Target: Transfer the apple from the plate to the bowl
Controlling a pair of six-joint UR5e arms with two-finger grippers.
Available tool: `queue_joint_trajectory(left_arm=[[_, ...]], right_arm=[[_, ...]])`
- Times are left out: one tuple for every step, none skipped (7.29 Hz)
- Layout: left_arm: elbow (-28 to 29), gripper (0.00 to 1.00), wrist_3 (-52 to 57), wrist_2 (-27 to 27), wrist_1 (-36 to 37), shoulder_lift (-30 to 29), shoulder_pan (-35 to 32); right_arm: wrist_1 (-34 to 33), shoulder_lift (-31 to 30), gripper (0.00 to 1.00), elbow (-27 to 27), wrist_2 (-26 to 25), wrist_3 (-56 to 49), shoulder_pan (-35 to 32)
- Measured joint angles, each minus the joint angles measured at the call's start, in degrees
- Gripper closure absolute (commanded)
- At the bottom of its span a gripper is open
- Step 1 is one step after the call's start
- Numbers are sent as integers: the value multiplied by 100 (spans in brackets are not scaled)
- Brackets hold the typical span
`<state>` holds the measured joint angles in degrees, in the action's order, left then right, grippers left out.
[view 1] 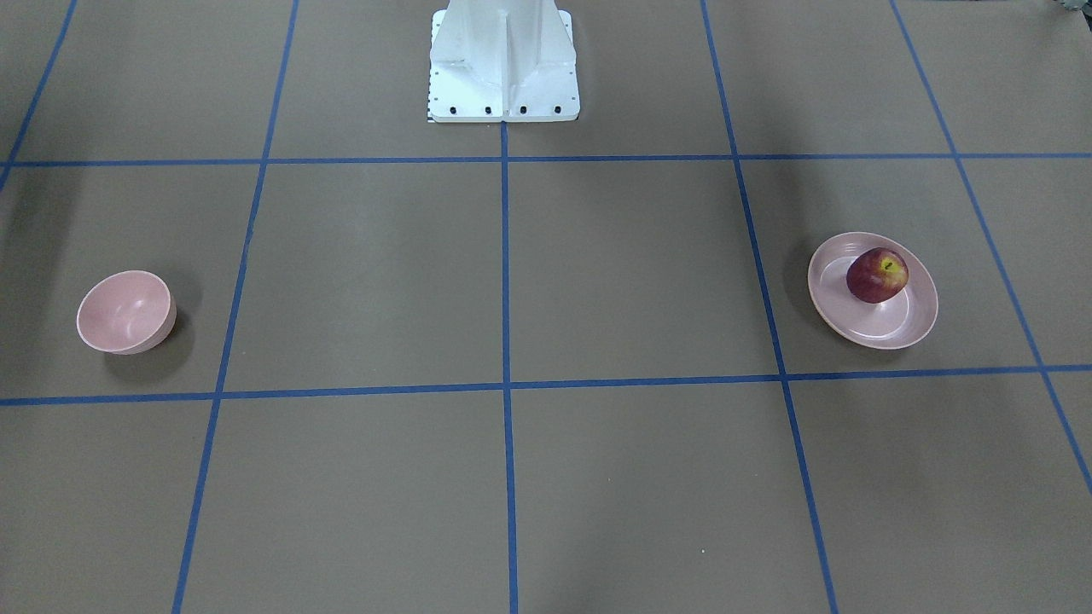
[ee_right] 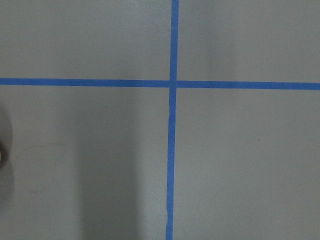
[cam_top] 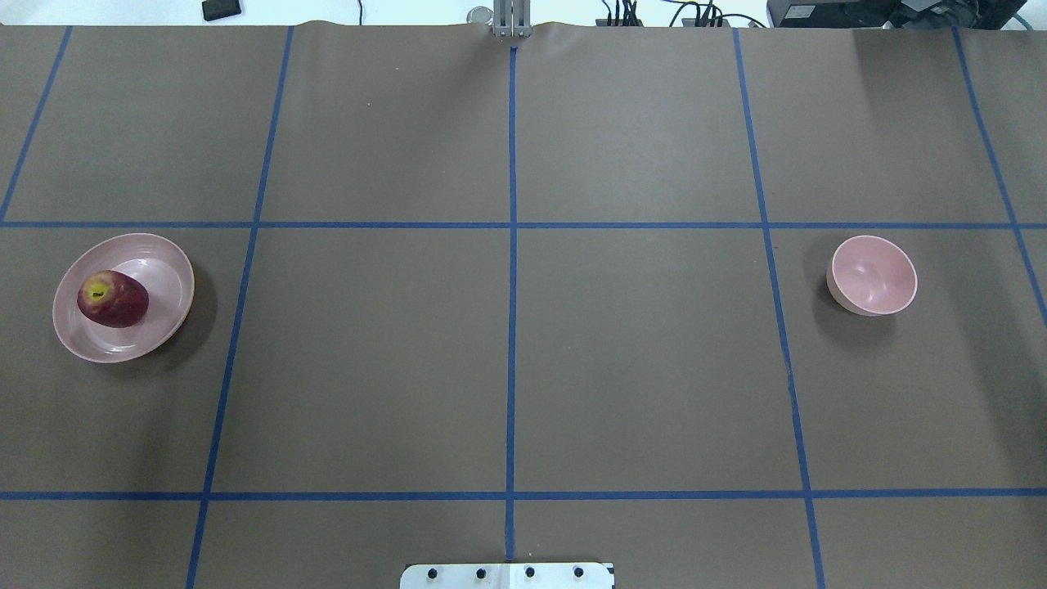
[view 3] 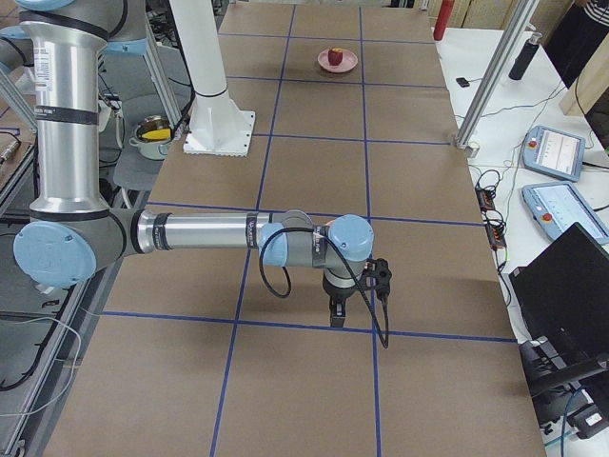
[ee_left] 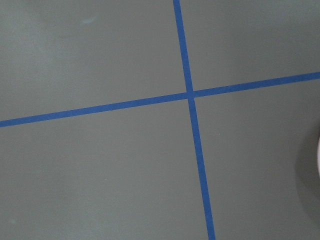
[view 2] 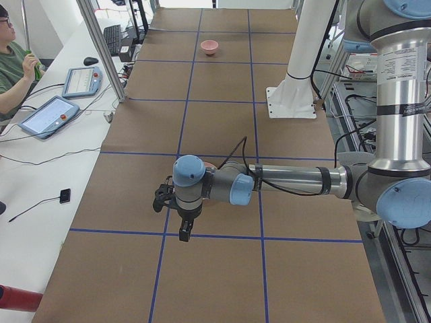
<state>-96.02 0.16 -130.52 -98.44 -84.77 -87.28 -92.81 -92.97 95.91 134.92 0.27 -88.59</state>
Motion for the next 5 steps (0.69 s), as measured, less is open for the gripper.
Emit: queue_joint_trajectory(left_arm=[[-2, 1, 1, 2, 0, 3, 0], [-2, 1, 1, 6, 0, 3, 0], [-6, 1, 2, 16, 0, 2, 0], [-14, 1, 4, 33, -2, 5, 0], [-23, 1, 7, 45, -6, 12, 0]], right_arm=[[0, 3, 0, -1, 0, 0, 0], [0, 9, 0, -2, -1, 0, 0], [0, 13, 0, -1, -1, -2, 0], [0, 9, 0, 5, -3, -6, 0], [2, 3, 0, 13, -9, -8, 0]])
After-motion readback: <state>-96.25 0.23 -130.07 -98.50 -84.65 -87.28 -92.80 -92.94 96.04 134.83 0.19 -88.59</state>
